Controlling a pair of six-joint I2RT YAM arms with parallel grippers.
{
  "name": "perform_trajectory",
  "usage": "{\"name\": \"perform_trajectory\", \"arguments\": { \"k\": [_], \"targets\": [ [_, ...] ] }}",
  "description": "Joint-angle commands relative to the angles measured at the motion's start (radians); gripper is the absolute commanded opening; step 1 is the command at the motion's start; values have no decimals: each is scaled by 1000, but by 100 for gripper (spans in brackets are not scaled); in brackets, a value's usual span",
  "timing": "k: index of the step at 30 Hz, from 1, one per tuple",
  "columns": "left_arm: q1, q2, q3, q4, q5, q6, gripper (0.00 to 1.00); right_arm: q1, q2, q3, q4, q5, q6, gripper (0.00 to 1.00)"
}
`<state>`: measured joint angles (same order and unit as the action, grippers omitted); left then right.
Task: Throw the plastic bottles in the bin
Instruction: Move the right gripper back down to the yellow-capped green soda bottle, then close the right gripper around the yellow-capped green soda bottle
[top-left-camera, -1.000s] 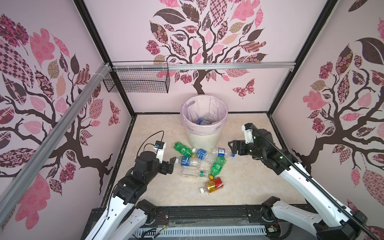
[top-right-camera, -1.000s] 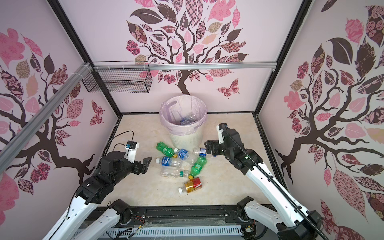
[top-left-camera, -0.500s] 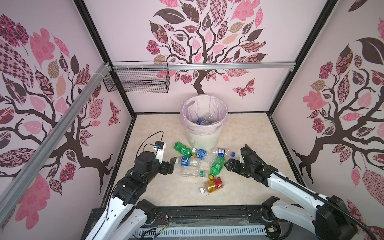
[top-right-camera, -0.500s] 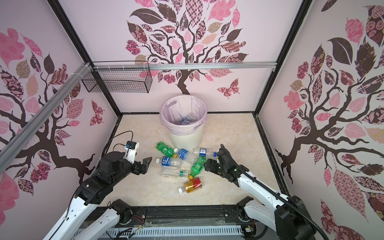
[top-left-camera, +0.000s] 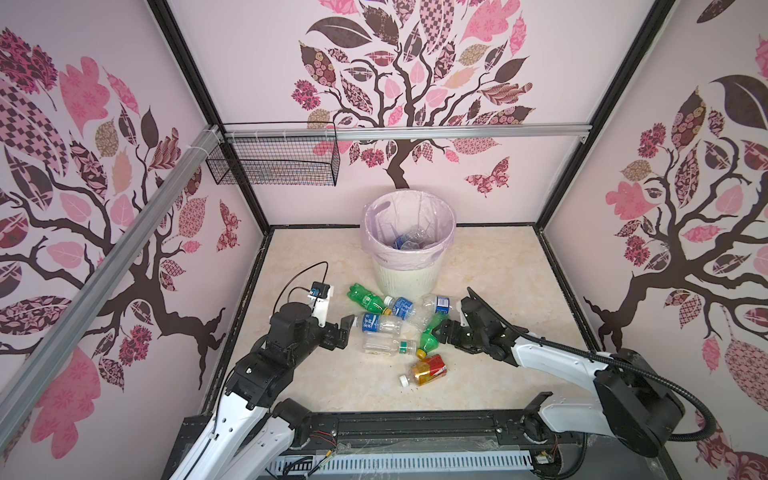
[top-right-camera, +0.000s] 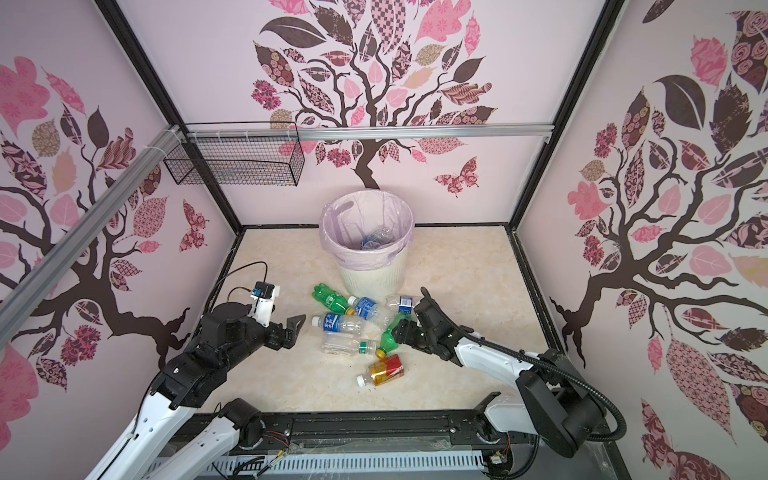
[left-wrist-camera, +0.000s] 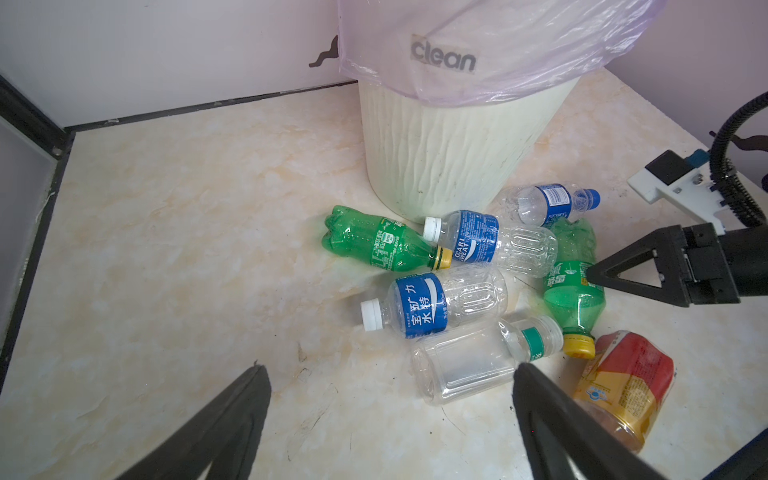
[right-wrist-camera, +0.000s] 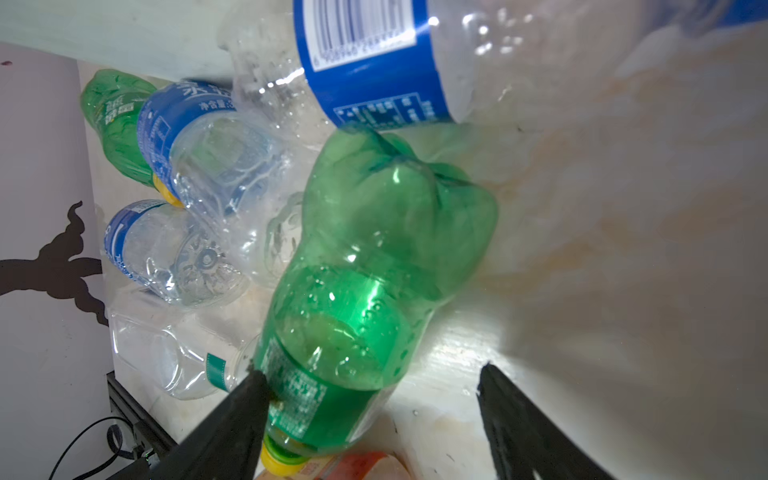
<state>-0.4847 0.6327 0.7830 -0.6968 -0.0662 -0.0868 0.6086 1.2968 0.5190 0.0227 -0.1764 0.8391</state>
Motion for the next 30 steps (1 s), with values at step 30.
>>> {"name": "perform_trajectory", "arguments": {
  "k": [30],
  "targets": [
    [3,-4,2,-4,31,15,95,3,178,70,56,180,0,69]
  ]
}}
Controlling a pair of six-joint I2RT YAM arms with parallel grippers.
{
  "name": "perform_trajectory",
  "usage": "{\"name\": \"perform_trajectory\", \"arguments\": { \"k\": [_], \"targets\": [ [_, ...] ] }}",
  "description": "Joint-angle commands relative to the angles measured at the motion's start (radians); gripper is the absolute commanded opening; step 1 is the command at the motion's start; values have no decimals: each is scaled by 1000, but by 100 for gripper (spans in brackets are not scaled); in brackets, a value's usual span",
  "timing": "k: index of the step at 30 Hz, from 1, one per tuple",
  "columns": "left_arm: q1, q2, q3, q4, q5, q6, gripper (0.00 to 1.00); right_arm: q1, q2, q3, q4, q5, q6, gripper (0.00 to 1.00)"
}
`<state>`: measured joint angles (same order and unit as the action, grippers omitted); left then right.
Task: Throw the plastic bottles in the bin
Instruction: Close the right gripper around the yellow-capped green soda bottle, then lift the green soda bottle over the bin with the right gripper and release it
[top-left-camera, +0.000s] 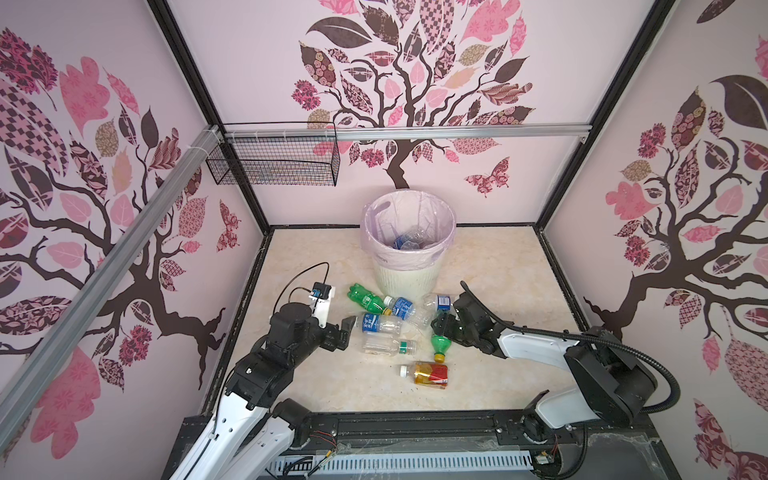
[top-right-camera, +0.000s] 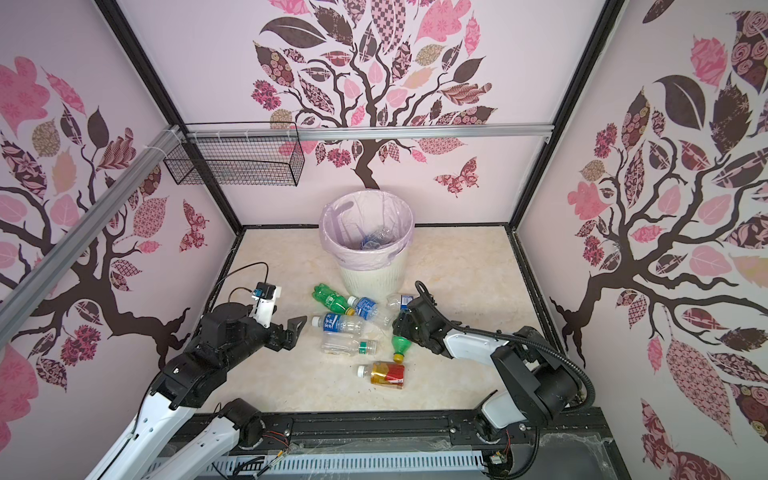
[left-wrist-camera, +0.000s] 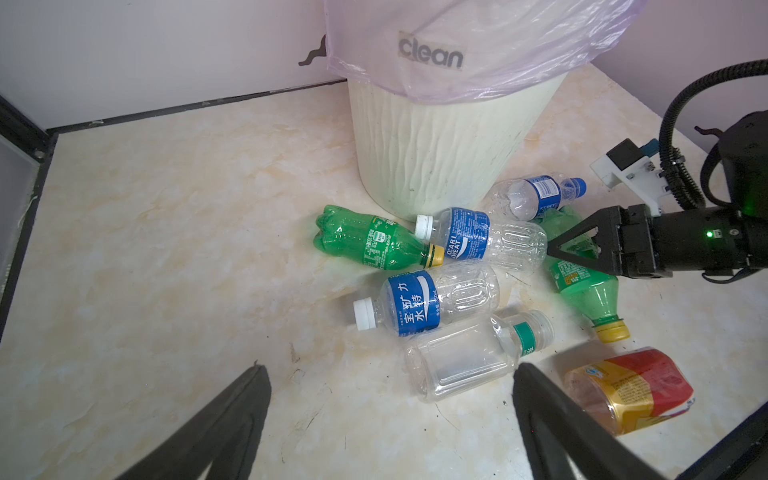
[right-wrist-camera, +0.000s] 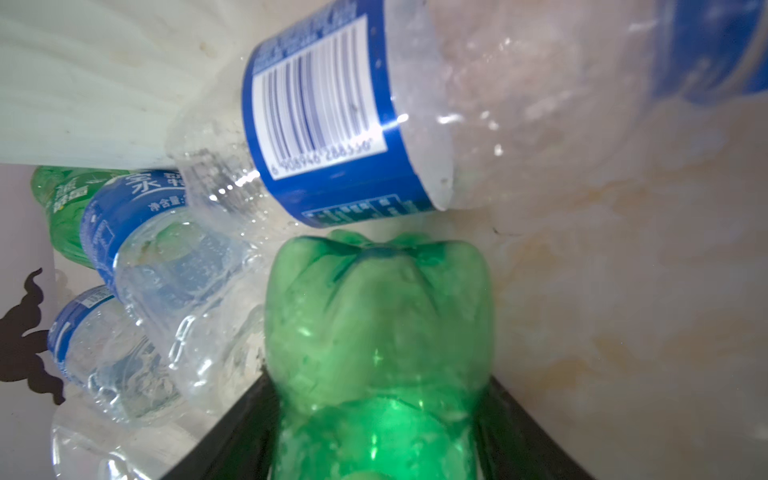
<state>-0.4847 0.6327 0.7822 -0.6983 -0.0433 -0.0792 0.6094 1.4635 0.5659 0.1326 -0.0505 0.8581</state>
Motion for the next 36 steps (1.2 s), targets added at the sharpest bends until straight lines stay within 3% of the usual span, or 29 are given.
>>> {"name": "perform_trajectory", "arguments": {
  "k": [1,6,15,20,25,30,36],
  "targets": [
    [3,-5,3,-1,8,8,95,2,0,26,-81,83,-36,67],
    [3,4,0,6,14,3,95,-19,-57,38,-215,188,-131,54],
    [3,14,-5,3,1,-9,95,-52,-280,76,-393,219,-317,50],
    [3,19,-9,14,-7,-32,95,-60,-446,197,-493,207,-419,46],
    [3,15,-10,16,-10,-39,95,-65,-517,404,-544,130,-521,43],
    [3,15,-15,15,-3,-47,94,-65,-431,640,-520,68,-593,43],
    [3,-11,-21,16,5,-62,95,-75,-56,1074,-474,16,-638,45]
  ]
}}
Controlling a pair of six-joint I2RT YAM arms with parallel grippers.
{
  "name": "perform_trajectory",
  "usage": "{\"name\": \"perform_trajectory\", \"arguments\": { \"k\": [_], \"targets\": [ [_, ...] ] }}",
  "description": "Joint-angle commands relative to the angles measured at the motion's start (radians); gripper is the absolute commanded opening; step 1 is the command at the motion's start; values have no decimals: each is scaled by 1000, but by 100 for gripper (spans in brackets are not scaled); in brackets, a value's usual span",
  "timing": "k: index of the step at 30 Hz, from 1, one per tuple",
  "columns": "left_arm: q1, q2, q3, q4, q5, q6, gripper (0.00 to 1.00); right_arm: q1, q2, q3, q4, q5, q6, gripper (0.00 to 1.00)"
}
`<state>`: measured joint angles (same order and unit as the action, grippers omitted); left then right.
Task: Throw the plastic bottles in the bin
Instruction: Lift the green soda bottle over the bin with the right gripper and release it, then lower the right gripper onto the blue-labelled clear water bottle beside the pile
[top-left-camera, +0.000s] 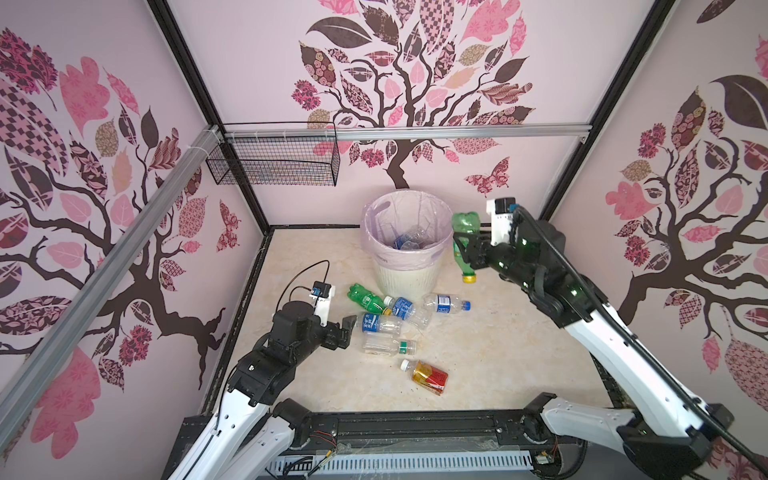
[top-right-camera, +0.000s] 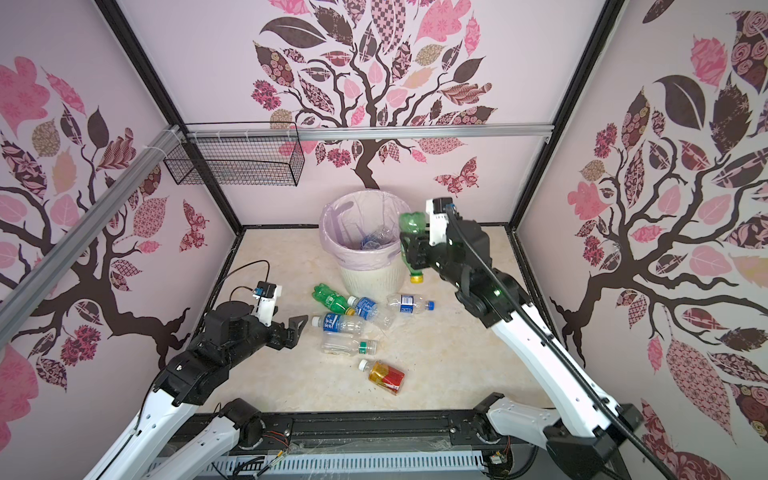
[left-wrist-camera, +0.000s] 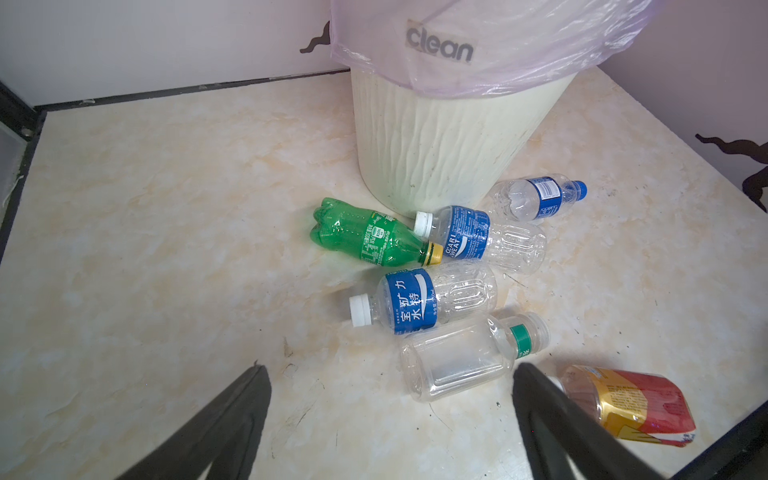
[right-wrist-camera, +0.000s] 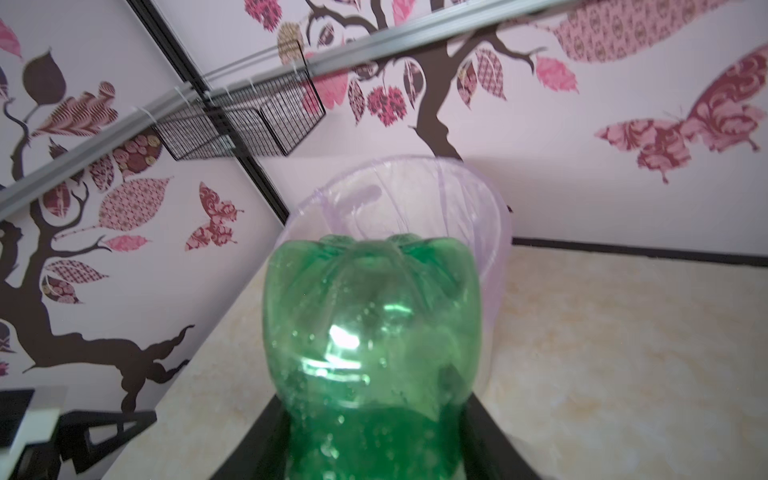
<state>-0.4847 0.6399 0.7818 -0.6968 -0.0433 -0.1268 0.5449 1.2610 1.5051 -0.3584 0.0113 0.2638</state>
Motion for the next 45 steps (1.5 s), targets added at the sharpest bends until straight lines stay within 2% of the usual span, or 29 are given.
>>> {"name": "perform_trajectory", "arguments": {
  "k": [1,3,6,8,11,13,16,21,24,27,30,35,45],
  "targets": [
    [3,-22,-19,14,5,-17,95,-15,235,235,6,-62,-42,46],
    [3,-26,-15,4,4,-20,95,-20,397,429,-51,-80,-46,55],
    [3,-31,0,-18,1,-25,95,-23,638,779,-245,-63,-87,77],
    [3,-40,5,-29,-1,-21,95,-25,750,968,-382,-49,-119,84],
    [3,-50,8,-42,-13,-7,95,-26,762,1025,-465,-47,-157,91],
    [3,-52,8,-43,-13,-3,95,-27,686,919,-431,-29,-178,93],
    [3,-49,15,-43,-3,-3,95,-41,481,594,-255,-17,-194,93],
    [3,-48,29,-34,1,-5,95,-158,166,84,-40,-105,-157,87],
    [3,-41,28,-18,14,-5,95,-187,39,-188,44,-135,-253,85],
    [3,-30,23,2,32,-5,95,-193,-1,-361,70,-111,-343,86],
    [3,-19,21,11,41,-6,95,-212,40,-440,76,-107,-347,84],
    [3,-32,16,9,45,-12,95,-237,162,-512,141,-240,-353,82],
    [3,-82,-4,1,62,-16,95,-239,441,-442,132,-382,-384,82]
  ]
}}
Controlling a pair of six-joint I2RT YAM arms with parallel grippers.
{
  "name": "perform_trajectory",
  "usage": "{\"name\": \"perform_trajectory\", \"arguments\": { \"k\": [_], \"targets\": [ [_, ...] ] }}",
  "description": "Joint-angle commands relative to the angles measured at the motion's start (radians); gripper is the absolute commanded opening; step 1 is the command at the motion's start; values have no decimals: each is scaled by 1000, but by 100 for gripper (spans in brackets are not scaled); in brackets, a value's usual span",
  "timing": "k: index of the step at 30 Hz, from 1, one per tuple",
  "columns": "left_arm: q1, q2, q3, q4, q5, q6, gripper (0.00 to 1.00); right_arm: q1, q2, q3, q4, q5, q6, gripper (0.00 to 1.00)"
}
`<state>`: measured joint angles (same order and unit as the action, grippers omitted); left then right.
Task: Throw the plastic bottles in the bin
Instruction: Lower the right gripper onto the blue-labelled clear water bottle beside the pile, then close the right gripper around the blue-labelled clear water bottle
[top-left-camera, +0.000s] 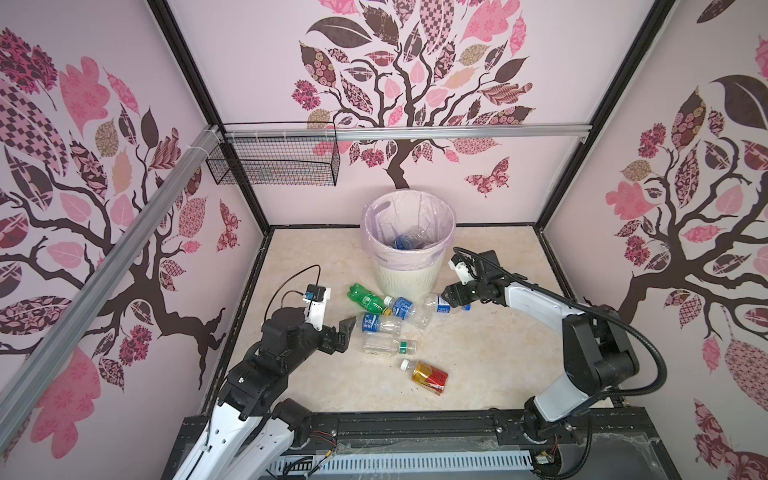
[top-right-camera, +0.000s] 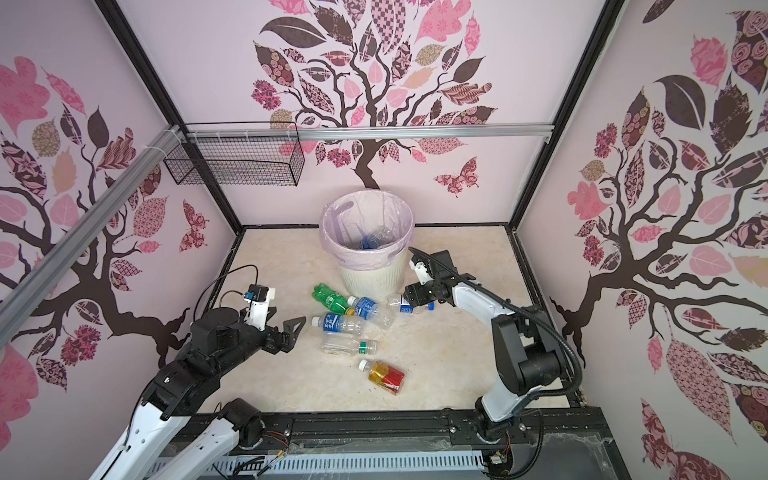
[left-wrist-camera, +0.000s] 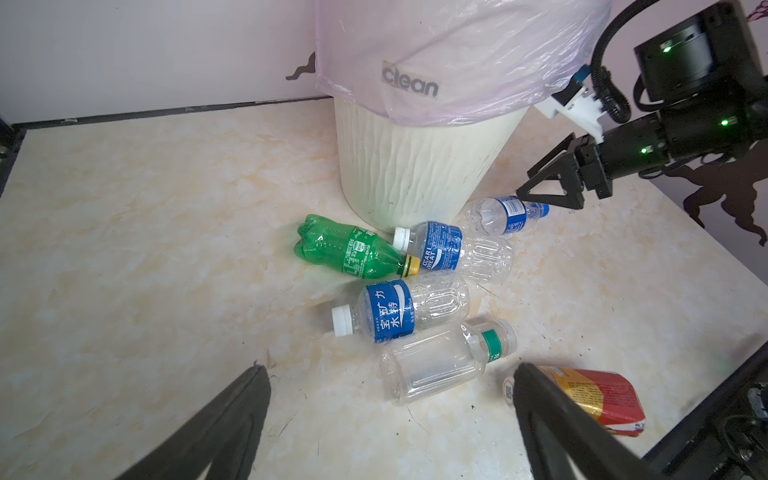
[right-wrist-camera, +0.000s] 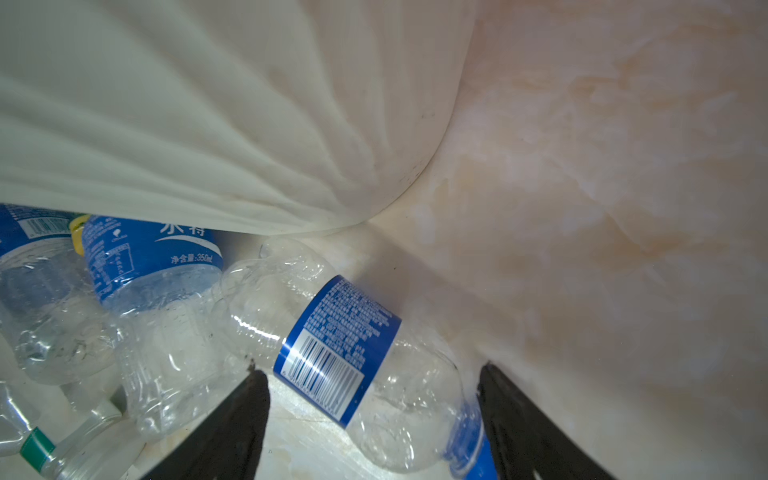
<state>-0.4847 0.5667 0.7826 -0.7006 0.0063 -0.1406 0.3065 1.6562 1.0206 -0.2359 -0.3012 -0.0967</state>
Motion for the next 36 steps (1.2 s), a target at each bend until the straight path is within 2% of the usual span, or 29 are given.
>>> {"name": "perform_trajectory", "arguments": {
  "k": [1,6,10,16,24,29,36],
  "targets": [
    [3,-11,-4,3,11,0,95,0,64,48,4,-83,-22,83],
    [3,-18,-5,-2,11,3,95,-1,94,35,-3,-133,25,82],
    [3,-16,-5,-5,12,4,95,0,52,-21,27,-159,94,81],
    [3,-8,-7,4,12,11,95,7,-42,-143,47,-119,196,77],
    [3,4,-20,22,22,6,95,103,-124,-227,48,22,268,75],
    [3,7,-14,20,28,-3,95,109,-109,-174,51,179,337,87],
    [3,4,-15,12,26,1,95,109,-35,-105,88,246,467,89]
  ]
}}
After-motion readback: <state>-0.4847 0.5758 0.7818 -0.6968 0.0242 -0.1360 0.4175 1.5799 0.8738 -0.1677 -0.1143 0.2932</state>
